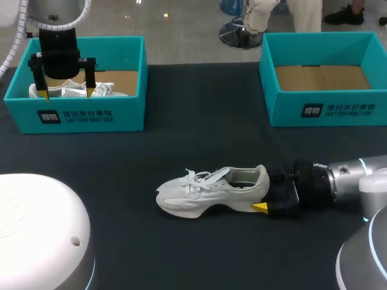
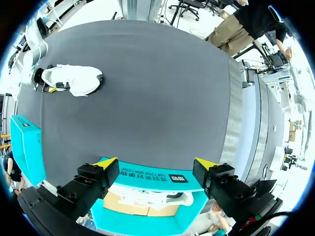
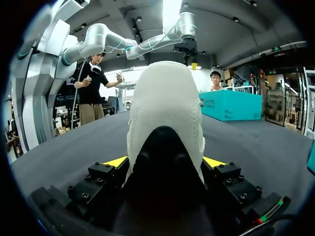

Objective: Take the shoe out of the shoebox, open the shoe tongue, remove and reinsert the insole, then place the shoe into the shoebox

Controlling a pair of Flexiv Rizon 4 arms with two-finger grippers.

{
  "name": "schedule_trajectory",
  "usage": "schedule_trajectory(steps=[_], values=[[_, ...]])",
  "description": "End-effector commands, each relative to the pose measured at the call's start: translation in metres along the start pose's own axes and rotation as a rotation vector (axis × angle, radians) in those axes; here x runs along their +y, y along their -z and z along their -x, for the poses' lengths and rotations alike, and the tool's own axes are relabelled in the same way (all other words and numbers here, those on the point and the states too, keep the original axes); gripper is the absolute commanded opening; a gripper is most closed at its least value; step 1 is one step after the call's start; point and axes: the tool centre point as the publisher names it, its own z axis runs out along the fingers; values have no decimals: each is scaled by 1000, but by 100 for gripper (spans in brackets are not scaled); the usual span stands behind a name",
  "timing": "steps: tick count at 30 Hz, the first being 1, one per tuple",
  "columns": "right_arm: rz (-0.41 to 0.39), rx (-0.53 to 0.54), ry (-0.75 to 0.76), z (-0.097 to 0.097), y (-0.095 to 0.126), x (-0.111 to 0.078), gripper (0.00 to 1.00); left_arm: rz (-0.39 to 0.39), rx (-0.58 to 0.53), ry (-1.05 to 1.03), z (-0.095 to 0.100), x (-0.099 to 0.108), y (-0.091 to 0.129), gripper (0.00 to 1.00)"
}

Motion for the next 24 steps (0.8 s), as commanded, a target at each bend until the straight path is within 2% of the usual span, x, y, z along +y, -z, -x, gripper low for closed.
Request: schedule_trajectory(steps=[1, 4, 5, 6, 7, 8, 10, 14, 18, 21, 24], values=[[-3, 0, 0, 1, -3, -4, 0, 1, 1, -1, -1, 0, 0, 100], [-3, 0, 0, 1, -3, -4, 0, 1, 1, -1, -1, 0, 0, 100], [-3, 0, 0, 1, -3, -4, 0, -32, 9, 109, 7, 2, 3, 100], [-3, 0, 0, 1, -3, -4, 0, -28, 23, 203, 13, -1, 5, 100], [-3, 0, 0, 1, -3, -4, 0, 18, 31, 322, 21, -6, 6, 100], [-3, 0, 0, 1, -3, -4, 0, 9, 53, 430, 26, -10, 6, 100], [-3, 0, 0, 1, -3, -4, 0, -57, 51, 564, 34, -17, 7, 100], [-3, 0, 0, 1, -3, -4, 0, -68, 82, 922, 46, -36, 5, 100], [-3, 0, 0, 1, -3, -4, 0, -81, 74, 1127, 55, -57, 6, 100], [-3, 0, 0, 1, -3, -4, 0, -129, 83, 1290, 60, -70, 7, 100], [-3, 0, 0, 1, -3, -4, 0, -106, 85, 1415, 69, -87, 8, 100]])
